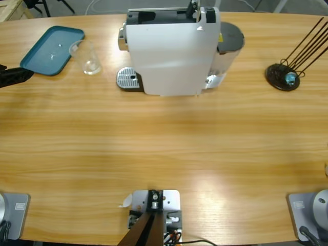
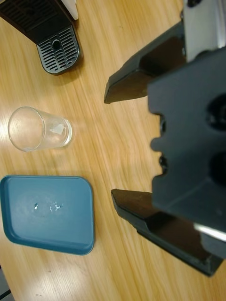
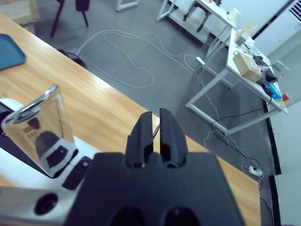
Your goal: Pour coffee
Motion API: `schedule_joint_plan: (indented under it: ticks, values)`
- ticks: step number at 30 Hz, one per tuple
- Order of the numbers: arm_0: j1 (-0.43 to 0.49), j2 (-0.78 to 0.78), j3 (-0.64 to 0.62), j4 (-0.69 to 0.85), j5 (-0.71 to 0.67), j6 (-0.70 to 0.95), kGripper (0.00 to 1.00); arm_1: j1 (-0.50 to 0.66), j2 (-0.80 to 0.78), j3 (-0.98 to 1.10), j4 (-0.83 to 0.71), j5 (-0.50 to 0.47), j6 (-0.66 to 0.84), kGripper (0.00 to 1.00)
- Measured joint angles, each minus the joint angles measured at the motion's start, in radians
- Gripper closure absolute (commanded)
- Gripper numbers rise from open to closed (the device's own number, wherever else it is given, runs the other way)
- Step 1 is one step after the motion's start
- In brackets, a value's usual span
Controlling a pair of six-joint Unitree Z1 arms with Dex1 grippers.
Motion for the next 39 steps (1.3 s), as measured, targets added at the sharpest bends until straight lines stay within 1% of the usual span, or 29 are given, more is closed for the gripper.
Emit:
schedule_joint_plan:
  ticks: [4,7,14,23,33,39]
  values:
    - [0.0,0.0,0.0,0.0,0.0,0.0,0.216,0.085,0.069,0.024,-0.032,-0.035,0.026,1.0]
    - [0.0,0.001,0.0,0.0,0.0,0.0,0.216,0.121,0.105,0.024,-0.04,-0.046,0.036,1.0]
    - [0.0,0.008,0.0,0.0,0.0,0.0,0.216,0.125,0.137,0.008,-0.05,-0.051,0.038,1.0]
    - [0.0,0.013,0.0,0.0,0.0,0.0,0.216,0.2,0.221,-0.084,-0.05,-0.056,0.051,1.0]
    - [0.0,0.016,0.0,0.0,0.0,0.0,0.216,0.202,0.278,-0.098,-0.05,-0.056,0.076,1.0]
    - [0.0,0.016,0.0,0.0,0.0,0.0,0.216,0.202,0.318,-0.106,-0.054,-0.038,0.099,1.0]
